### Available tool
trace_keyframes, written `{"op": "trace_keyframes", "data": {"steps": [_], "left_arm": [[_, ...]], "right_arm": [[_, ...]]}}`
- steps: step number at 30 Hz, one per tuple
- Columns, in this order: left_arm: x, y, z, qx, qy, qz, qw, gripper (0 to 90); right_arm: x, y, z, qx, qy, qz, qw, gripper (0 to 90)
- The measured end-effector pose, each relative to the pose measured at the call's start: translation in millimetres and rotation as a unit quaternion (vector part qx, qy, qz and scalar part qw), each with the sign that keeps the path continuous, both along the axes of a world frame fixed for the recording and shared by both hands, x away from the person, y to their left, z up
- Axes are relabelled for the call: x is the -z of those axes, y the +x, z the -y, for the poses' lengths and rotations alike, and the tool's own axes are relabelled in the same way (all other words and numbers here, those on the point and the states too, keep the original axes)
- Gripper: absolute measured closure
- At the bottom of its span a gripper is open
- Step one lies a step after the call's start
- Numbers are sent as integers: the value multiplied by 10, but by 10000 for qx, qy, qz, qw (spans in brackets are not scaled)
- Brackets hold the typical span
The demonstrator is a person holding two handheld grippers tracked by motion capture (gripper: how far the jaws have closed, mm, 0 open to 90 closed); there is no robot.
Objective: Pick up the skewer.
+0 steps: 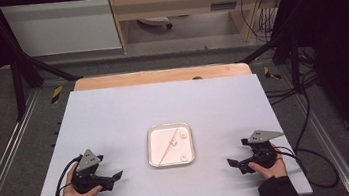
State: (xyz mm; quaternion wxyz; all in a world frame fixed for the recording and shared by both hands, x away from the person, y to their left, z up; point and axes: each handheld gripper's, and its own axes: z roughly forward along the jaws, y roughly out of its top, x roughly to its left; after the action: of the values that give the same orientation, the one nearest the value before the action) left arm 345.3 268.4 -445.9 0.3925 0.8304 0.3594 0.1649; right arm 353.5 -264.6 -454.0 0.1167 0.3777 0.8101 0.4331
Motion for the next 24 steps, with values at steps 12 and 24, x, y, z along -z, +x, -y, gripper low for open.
{"op": "trace_keyframes", "data": {"steps": [12, 24], "left_arm": [[-24, -9, 101, 81, 2, -1, 10000, 62], [-45, 0, 237, 66, 72, -25, 9999, 62]], "right_arm": [[-1, -4, -4, -17, 28, -44, 10000, 10], [-1, -2, -4, -5, 18, -60, 10000, 10]]}}
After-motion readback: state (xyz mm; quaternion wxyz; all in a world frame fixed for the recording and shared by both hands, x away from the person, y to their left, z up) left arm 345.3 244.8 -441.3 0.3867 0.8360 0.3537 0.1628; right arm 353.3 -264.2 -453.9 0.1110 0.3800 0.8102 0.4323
